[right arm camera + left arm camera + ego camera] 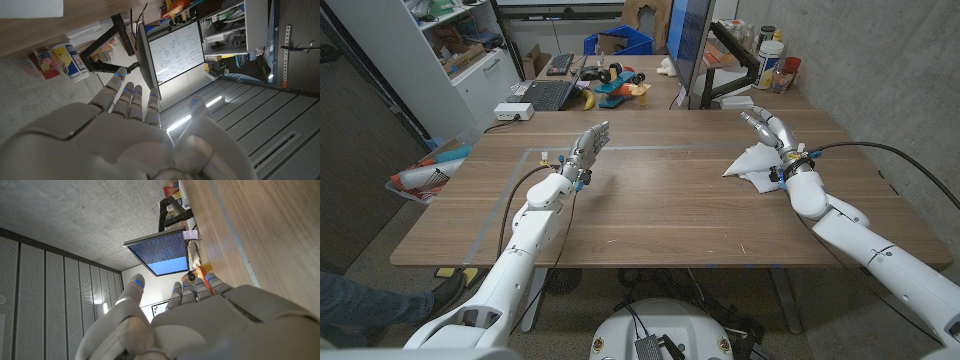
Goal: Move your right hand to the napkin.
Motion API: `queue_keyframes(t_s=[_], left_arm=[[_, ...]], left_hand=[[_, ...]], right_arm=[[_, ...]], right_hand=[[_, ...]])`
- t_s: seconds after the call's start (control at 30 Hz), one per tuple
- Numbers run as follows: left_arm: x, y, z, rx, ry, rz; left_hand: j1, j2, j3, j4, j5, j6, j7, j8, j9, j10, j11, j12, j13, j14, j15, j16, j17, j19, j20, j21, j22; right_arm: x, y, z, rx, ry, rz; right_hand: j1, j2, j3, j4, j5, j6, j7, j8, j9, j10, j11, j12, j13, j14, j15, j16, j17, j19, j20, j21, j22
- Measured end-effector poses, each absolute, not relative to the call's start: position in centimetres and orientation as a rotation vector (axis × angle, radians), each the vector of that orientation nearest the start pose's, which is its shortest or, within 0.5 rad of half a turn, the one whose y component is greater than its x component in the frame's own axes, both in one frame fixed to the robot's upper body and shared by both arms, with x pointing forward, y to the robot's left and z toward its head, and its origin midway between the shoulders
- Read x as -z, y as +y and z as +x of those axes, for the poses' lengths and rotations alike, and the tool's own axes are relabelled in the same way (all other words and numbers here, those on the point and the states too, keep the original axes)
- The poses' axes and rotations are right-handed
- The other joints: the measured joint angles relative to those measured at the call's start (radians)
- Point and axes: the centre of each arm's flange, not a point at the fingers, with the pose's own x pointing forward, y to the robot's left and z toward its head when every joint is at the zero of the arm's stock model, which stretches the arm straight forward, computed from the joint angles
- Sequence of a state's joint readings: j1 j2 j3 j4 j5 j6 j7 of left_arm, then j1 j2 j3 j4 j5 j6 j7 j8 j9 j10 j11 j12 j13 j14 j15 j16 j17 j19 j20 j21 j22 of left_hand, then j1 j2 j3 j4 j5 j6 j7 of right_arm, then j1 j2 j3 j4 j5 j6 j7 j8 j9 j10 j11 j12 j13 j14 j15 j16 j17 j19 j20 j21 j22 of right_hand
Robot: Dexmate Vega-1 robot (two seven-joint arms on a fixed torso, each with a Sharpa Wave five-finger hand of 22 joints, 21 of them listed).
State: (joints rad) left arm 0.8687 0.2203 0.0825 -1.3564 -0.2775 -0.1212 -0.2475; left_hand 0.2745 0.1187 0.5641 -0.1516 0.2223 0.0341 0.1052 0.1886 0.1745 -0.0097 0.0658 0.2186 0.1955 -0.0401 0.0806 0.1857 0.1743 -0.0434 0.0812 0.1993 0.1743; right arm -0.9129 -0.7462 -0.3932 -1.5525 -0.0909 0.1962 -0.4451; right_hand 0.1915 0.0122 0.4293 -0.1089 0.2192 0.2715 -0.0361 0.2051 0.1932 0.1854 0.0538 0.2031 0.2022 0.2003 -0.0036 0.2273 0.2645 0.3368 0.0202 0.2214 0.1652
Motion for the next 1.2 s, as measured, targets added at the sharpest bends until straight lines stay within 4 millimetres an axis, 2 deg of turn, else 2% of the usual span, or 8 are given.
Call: queue_keyframes(t_s=[0.2, 0.33, 0.43, 0.6, 1.2], left_arm=[[1.03, 25.22, 65.28, 0.280, -0.597, 0.030], [1.23, 25.29, 65.33, 0.279, -0.594, 0.027], [1.25, 25.31, 65.34, 0.278, -0.594, 0.026], [1.29, 25.37, 65.35, 0.277, -0.593, 0.025], [1.28, 25.52, 65.50, 0.271, -0.591, 0.024]], left_hand=[[0.005, 0.005, 0.000, 0.000, 0.000, 0.005, -0.005, 0.000, 0.000, 0.000, 0.000, 0.000, 0.000, 0.004, -0.004, 0.000, 0.000, -0.001, 0.012, 0.000, 0.000], [0.005, 0.005, 0.000, 0.000, 0.004, 0.002, -0.009, 0.000, 0.000, 0.000, -0.011, 0.000, 0.002, 0.004, -0.004, 0.000, 0.000, 0.004, 0.043, 0.000, 0.000], [0.005, 0.005, 0.000, 0.000, 0.004, 0.002, -0.009, 0.000, 0.000, 0.000, -0.011, 0.000, 0.003, 0.004, -0.004, 0.000, 0.000, -0.002, 0.048, 0.000, 0.000], [0.005, 0.005, 0.000, 0.000, 0.004, 0.002, -0.009, 0.000, 0.000, 0.000, -0.011, 0.000, 0.002, 0.004, -0.004, 0.000, 0.000, -0.002, 0.048, 0.000, 0.000], [0.009, 0.009, 0.003, 0.003, 0.005, 0.007, -0.015, 0.000, 0.000, 0.000, -0.011, 0.000, 0.002, 0.004, -0.004, 0.000, 0.000, -0.002, 0.048, 0.000, 0.000]], right_arm=[[-1.58, -31.52, 59.27, 0.234, -0.833, -0.786], [-1.62, -31.66, 59.34, 0.263, -0.827, -0.831], [-1.76, -31.59, 59.30, 0.265, -0.829, -0.842], [-1.89, -31.62, 59.34, 0.280, -0.826, -0.869], [-2.13, -31.84, 59.88, 0.334, -0.791, -1.006]], right_hand=[[0.000, 0.000, 0.000, 0.000, 0.000, -0.005, -0.005, 0.000, 0.000, 0.004, -0.004, 0.000, 0.000, 0.011, 0.004, 0.000, -0.004, -0.004, 0.010, -0.007, 0.000], [0.000, 0.000, 0.003, -0.003, 0.000, 0.000, -0.011, 0.000, 0.000, 0.016, -0.016, 0.000, 0.000, 0.013, 0.014, 0.000, -0.006, -0.004, 0.011, -0.012, 0.000], [0.004, 0.004, 0.004, -0.004, 0.007, -0.005, -0.016, 0.000, 0.000, 0.026, -0.025, 0.006, 0.000, 0.007, 0.022, 0.000, -0.009, -0.007, 0.014, -0.015, 0.000], [0.004, 0.004, 0.004, -0.004, 0.007, 0.000, -0.022, 0.000, 0.000, 0.035, -0.034, 0.006, 0.000, 0.007, 0.033, 0.000, -0.014, -0.015, 0.021, -0.018, 0.000], [0.004, 0.004, 0.004, -0.004, 0.007, 0.000, -0.032, 0.000, 0.000, 0.029, -0.040, 0.006, 0.000, -0.028, 0.027, -0.014, -0.018, -0.025, 0.032, -0.026, 0.005]])
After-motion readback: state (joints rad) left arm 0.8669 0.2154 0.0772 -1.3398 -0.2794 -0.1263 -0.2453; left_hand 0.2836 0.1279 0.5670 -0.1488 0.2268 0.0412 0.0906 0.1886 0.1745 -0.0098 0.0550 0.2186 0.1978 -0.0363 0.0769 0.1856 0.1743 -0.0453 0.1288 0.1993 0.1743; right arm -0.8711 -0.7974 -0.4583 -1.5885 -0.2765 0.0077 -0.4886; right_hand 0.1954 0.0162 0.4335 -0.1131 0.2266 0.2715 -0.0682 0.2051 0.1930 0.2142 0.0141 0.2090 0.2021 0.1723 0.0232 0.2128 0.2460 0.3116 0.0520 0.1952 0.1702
